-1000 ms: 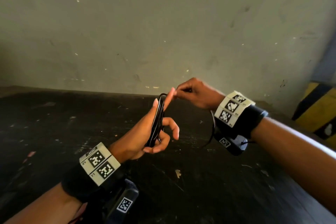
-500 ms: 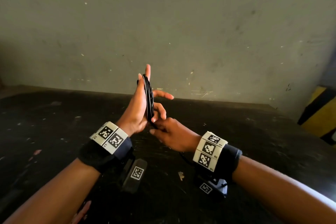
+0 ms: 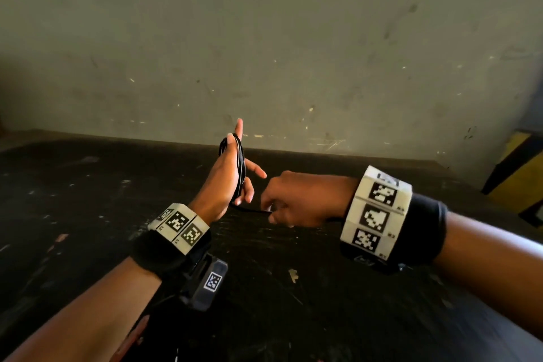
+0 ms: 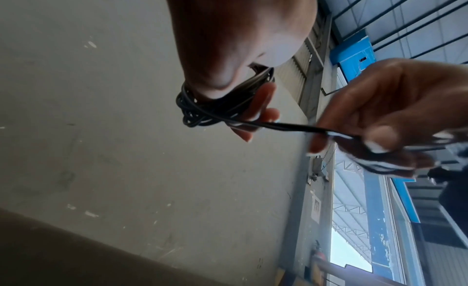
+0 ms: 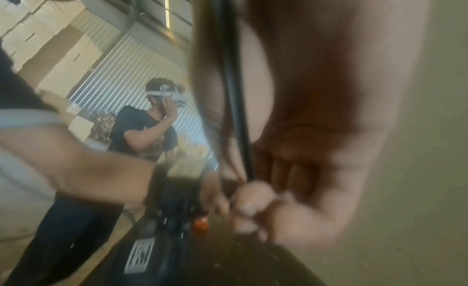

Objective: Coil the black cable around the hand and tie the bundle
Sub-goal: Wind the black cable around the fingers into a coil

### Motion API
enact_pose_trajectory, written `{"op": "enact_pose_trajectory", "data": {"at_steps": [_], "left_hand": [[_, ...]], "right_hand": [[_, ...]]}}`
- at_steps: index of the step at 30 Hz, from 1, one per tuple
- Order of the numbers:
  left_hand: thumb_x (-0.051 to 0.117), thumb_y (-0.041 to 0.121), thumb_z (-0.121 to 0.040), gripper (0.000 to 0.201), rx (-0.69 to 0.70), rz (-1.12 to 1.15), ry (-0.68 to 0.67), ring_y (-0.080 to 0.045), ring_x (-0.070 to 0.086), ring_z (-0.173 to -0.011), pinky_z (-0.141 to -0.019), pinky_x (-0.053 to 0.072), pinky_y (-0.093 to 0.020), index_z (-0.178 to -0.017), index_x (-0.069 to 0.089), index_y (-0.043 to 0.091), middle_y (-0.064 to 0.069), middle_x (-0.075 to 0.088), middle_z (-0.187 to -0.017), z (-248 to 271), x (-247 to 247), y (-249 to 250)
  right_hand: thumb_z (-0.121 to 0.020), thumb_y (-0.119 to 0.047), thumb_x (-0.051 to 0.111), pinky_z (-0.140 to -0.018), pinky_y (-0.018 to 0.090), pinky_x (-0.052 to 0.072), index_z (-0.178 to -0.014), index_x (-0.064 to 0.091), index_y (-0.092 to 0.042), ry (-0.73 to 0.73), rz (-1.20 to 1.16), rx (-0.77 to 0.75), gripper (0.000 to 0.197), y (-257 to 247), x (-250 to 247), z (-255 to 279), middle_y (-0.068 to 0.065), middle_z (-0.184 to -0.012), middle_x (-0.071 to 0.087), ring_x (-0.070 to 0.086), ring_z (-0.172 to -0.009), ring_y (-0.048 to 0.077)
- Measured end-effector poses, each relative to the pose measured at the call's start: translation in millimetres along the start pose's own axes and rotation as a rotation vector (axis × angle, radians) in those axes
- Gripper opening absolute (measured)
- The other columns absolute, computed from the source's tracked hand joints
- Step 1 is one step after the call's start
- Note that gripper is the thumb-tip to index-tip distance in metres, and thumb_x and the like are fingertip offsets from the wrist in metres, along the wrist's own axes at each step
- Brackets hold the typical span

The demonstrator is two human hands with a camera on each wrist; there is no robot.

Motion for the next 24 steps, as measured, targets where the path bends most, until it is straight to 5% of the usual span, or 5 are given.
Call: {"op": "enact_pose_trajectory", "data": {"at_steps": [3, 8, 12, 16, 24], "left_hand": [[0.012, 0.056, -0.094, 0.048, 0.01, -0.05, -0.006, -0.017, 0.054, -0.039, -0.028, 0.032, -0.018, -0.142, 0.009, 0.055, -0.016, 0.065, -0.085, 3.9, -2.8, -5.5], [0.013, 0.057, -0.094, 0.048, -0.032, -0.094, -0.041, -0.027, 0.065, -0.055, -0.034, 0.038, -0.023, -0.142, 0.009, 0.057, -0.015, 0.067, -0.091, 11.0, 2.8, -13.4], [0.014, 0.057, -0.094, 0.046, -0.006, -0.055, -0.046, -0.019, 0.057, -0.046, -0.047, 0.044, -0.033, -0.141, 0.012, 0.058, -0.003, 0.067, -0.066, 11.1, 5.2, -16.5], [0.017, 0.068, -0.084, 0.056, -0.023, -0.057, -0.067, -0.022, 0.057, -0.048, -0.041, 0.041, -0.026, -0.139, 0.013, 0.06, -0.027, 0.068, -0.099, 13.6, 5.9, -20.5], [0.02, 0.063, -0.086, 0.06, -0.084, 0.003, -0.218, -0.009, 0.035, -0.033, -0.032, 0.026, -0.02, -0.143, 0.023, 0.047, -0.011, 0.051, -0.057, 27.2, 22.3, -22.9]], "right_hand": [[-0.093, -0.013, 0.053, -0.065, 0.029, 0.057, -0.115, 0.063, -0.008, -0.102, -0.064, -0.005, 0.025, 4.4, -9.0, 8.3, 0.007, -0.077, 0.07, 0.06, -0.056, 0.01], [-0.091, -0.014, 0.055, -0.06, 0.011, 0.041, -0.093, 0.072, -0.008, 0.1, 0.036, -0.159, 0.017, 1.8, -37.4, 3.9, -0.004, -0.063, 0.066, 0.062, -0.057, 0.003], [-0.091, -0.013, 0.056, -0.063, 0.005, 0.043, -0.093, 0.072, -0.008, 0.1, 0.005, -0.22, 0.017, -2.8, -40.3, -1.1, 0.002, -0.067, 0.071, 0.066, -0.061, 0.007], [-0.09, -0.012, 0.055, -0.065, 0.01, 0.046, -0.091, 0.072, -0.007, 0.152, 0.006, -0.253, 0.018, -2.5, -49.8, -2.1, 0.0, -0.065, 0.069, 0.065, -0.06, 0.007], [-0.091, -0.025, 0.058, -0.061, 0.019, 0.034, -0.099, 0.07, -0.013, 0.282, 0.189, -0.195, 0.018, 22.9, -64.1, -10.4, -0.018, -0.068, 0.059, 0.052, -0.059, -0.003]]}}
Point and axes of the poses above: each hand's wrist, its own z-axis away from the middle knuckle, its own x-axis out of the palm, y = z × x, the point moved 7 cm from there along -z, towards the middle knuckle
